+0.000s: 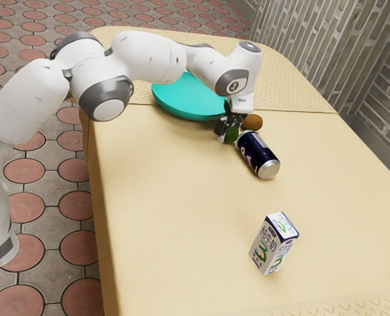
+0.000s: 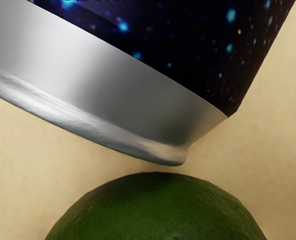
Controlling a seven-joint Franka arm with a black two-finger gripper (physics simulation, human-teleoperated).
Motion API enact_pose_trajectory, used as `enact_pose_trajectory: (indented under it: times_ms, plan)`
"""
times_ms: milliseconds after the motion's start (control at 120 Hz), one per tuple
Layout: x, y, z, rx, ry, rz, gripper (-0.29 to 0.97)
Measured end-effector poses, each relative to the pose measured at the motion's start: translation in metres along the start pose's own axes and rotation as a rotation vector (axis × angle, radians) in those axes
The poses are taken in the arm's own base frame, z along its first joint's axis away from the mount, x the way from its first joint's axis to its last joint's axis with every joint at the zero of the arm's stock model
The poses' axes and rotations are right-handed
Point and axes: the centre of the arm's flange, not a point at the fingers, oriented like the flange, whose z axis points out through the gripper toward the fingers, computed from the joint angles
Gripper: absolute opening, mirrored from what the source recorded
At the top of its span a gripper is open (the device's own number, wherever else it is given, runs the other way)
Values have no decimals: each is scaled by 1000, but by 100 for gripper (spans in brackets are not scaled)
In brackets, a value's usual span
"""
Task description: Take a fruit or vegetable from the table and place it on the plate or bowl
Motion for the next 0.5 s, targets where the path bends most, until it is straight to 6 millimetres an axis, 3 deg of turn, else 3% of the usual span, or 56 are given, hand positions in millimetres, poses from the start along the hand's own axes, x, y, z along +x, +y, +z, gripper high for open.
enact_pose_trajectory:
  times_ms: [317, 500]
  plan:
    - [3, -1, 1, 17, 5, 3, 65]
    - [4, -1, 3, 24, 4, 6, 57]
